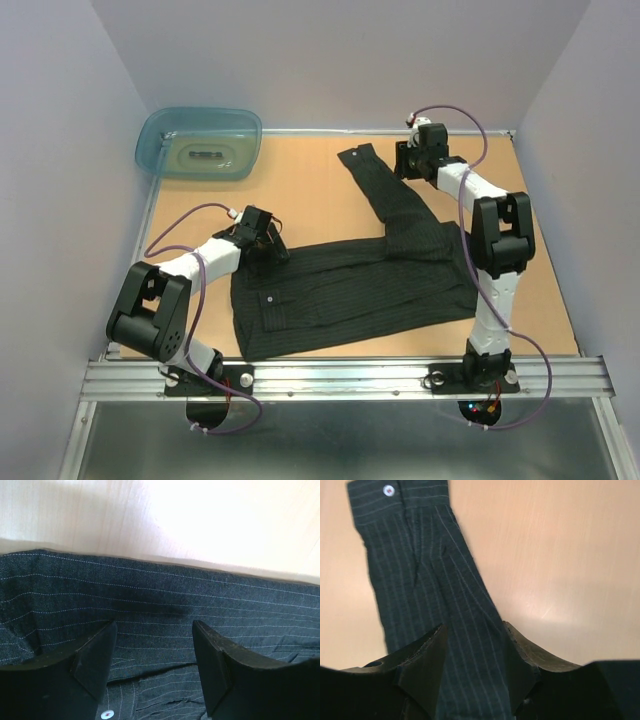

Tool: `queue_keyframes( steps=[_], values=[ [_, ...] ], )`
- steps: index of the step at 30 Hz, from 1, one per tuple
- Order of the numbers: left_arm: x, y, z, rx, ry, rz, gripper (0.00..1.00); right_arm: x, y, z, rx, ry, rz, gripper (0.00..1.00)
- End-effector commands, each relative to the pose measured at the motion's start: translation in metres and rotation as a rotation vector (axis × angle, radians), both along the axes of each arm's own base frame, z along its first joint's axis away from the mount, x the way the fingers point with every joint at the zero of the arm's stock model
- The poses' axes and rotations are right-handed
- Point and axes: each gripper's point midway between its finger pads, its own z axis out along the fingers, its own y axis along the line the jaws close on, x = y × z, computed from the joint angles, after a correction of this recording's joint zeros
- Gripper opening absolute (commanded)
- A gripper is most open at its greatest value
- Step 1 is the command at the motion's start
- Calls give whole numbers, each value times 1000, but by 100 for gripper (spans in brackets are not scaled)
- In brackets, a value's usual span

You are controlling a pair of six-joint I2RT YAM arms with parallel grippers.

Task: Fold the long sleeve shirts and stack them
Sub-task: Fold the shirt

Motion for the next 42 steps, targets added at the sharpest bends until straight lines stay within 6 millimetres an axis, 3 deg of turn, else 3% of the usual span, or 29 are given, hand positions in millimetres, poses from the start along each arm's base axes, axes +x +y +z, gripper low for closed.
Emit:
queue_keyframes(
  steps=[1, 9, 16, 18, 21, 22, 23, 26, 29, 30, 33, 34, 35, 36, 37, 39, 40, 41, 42],
  values=[
    [-7, 15, -3, 78, 22, -8, 74, 32, -2, 18, -118, -98, 79, 53],
    [-11, 21, 1, 106, 19, -5, 74, 44, 2, -42, -168, -24, 129, 53],
    [-11, 27, 2, 133, 17, -2, 74, 42, 7, -75, -147, 31, 152, 52],
    [-10, 30, 3, 149, 13, 2, 74, 37, 9, -83, -144, 51, 165, 49],
    [-11, 31, 3, 156, 15, 3, 74, 31, 9, -87, -146, 66, 177, 36],
    [-10, 30, 3, 150, 14, 2, 74, 29, 10, -87, -144, 68, 187, 22],
    [-10, 29, 3, 148, 13, 1, 74, 27, 12, -87, -141, 69, 196, 15],
    [-10, 30, 3, 150, 13, 2, 74, 25, 15, -74, -130, 54, 213, 0],
    [-7, 30, 6, 153, 1, 2, 74, 27, 16, -48, -120, 13, 219, 1],
    [-4, 29, 10, 151, -10, 4, 74, 29, 18, -26, -115, -25, 218, 0],
    [0, 27, 15, 147, -25, 1, 74, 26, 19, 11, -104, -83, 221, 0],
    [3, 26, 18, 144, -32, 2, 74, 22, 20, 42, -95, -134, 223, 1],
    [4, 26, 18, 145, -34, 3, 74, 14, 24, 50, -81, -139, 236, 1],
    [5, 26, 18, 147, -34, 2, 74, -1, 32, 70, -59, -162, 257, 1],
    [6, 26, 19, 146, -37, 2, 74, -4, 31, 90, -52, -198, 254, 1],
    [7, 25, 19, 145, -35, -1, 74, -32, 47, 93, -29, -184, 293, 1],
    [8, 24, 21, 141, -38, 0, 74, -52, 62, 118, 0, -221, 327, 1],
    [9, 23, 22, 136, -42, 2, 74, -72, 68, 106, 14, -182, 345, 1],
    [8, 24, 21, 136, -40, 4, 74, -87, 75, 105, 34, -171, 365, 1]
  ],
)
